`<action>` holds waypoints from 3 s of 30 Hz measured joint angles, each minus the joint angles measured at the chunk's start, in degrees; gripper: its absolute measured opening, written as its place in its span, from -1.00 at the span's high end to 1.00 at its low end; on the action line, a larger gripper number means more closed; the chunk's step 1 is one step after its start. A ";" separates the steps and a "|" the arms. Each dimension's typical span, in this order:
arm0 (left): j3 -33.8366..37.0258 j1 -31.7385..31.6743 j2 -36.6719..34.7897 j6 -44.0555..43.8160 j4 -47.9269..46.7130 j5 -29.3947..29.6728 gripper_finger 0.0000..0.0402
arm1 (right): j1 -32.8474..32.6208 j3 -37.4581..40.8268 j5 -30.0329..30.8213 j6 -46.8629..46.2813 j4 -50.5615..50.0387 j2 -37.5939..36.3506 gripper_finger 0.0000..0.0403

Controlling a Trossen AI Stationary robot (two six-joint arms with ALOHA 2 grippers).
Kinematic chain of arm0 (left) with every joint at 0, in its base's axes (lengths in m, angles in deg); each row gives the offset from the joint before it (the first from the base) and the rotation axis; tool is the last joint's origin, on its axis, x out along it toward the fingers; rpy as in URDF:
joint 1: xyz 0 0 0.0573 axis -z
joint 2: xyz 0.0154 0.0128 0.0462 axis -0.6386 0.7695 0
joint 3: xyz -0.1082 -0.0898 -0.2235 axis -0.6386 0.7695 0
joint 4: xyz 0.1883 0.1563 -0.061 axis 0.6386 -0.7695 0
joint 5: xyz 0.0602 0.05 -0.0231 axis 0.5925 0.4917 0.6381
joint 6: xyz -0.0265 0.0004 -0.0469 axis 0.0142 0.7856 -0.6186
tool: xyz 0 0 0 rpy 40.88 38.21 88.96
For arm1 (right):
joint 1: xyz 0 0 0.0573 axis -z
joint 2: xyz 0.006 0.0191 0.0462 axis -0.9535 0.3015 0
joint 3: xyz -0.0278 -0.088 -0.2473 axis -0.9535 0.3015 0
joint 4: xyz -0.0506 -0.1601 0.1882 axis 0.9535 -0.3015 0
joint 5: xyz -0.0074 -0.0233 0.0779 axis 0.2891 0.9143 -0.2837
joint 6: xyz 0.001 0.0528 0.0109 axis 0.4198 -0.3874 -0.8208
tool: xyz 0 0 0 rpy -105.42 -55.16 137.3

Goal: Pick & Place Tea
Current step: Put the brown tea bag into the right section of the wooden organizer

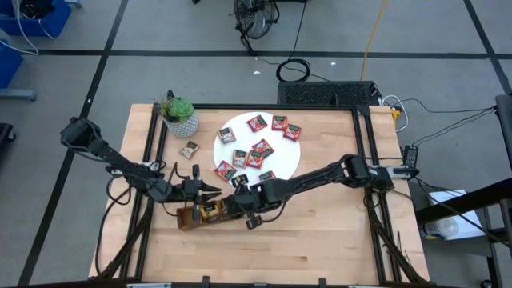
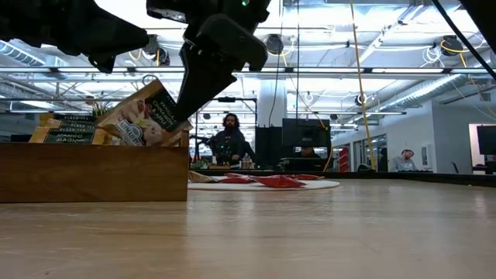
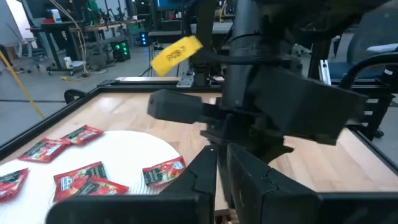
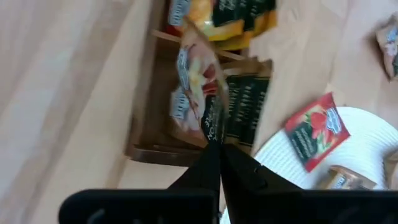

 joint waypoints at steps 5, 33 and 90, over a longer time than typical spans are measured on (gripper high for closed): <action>0.00 0.00 0.00 -0.18 0.02 0.00 0.84 | -0.64 0.00 -0.24 1.38 -1.05 0.00 0.88; -14.04 -4.57 4.36 -26.67 -38.88 -17.57 0.65 | -0.76 0.02 8.37 -15.93 -14.34 -10.29 0.40; -20.32 6.47 16.22 -20.44 -38.02 9.71 0.99 | -2.42 5.33 13.29 -20.57 -16.26 -10.80 0.41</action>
